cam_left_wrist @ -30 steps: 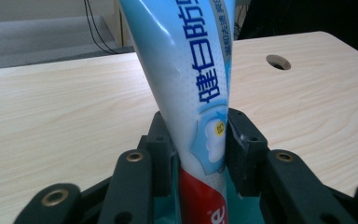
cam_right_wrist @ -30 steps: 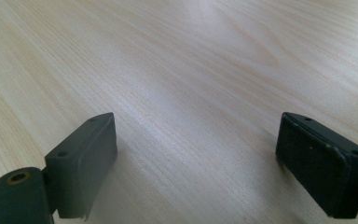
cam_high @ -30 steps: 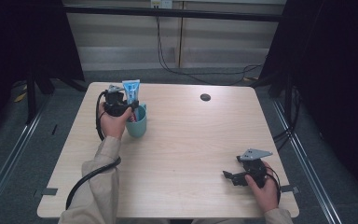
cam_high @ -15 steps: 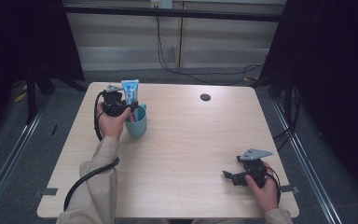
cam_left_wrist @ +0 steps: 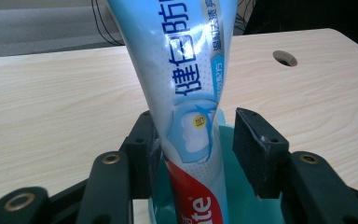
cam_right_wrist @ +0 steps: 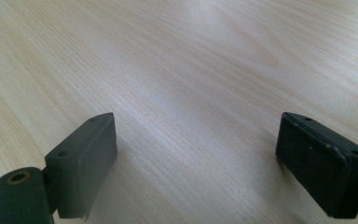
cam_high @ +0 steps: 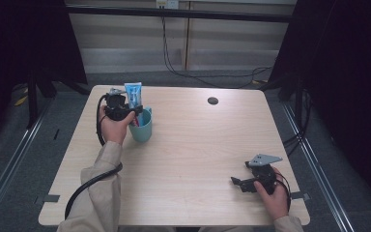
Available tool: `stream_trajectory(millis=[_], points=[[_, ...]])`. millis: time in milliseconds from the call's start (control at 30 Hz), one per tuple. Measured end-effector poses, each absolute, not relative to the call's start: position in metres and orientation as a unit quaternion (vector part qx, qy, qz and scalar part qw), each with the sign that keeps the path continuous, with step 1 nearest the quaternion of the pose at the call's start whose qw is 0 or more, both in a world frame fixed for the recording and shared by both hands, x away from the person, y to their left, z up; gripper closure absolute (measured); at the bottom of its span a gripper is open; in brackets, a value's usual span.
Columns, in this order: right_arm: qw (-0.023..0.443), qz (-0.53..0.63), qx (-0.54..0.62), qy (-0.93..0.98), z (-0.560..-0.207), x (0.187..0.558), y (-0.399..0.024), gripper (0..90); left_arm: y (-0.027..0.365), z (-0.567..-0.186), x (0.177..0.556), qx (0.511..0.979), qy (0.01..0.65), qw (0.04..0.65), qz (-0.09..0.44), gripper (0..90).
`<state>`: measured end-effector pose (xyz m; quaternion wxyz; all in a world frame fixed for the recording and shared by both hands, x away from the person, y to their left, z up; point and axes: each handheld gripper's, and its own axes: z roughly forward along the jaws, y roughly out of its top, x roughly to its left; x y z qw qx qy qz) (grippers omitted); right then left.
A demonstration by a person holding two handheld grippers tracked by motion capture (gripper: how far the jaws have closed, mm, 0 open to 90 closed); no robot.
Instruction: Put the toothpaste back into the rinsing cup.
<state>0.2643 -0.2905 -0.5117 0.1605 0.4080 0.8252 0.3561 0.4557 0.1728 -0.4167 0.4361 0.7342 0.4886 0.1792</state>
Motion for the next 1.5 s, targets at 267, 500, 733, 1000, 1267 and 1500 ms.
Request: stream_trajectory(millis=[267, 500, 733, 1000, 1267, 1500], points=[[0.160, 0.356, 0.408, 0.825, -0.512, 0.264, -0.291, 12.1, 0.174, -0.416, 0.455, 0.735, 0.492, 0.430, 0.180, 47.5], [0.160, 0.356, 0.408, 0.825, -0.512, 0.264, -0.291, 12.1, 0.176, -0.415, 0.455, 0.734, 0.496, 0.429, 0.175, 41.2], [0.160, 0.356, 0.408, 0.825, -0.512, 0.264, -0.291, 12.1, 0.178, -0.414, 0.456, 0.735, 0.500, 0.429, 0.162, 36.5], [0.160, 0.356, 0.408, 0.825, -0.512, 0.264, -0.291, 12.1, 0.181, -0.414, 0.456, 0.732, 0.508, 0.428, 0.155, 30.7], [0.160, 0.356, 0.408, 0.825, -0.512, 0.264, -0.291, 12.1, 0.185, -0.415, 0.454, 0.729, 0.512, 0.432, 0.140, 24.1], [0.161, 0.356, 0.408, 0.825, -0.512, 0.264, -0.291, 12.1, 0.189, -0.414, 0.452, 0.726, 0.513, 0.437, 0.136, 23.0]])
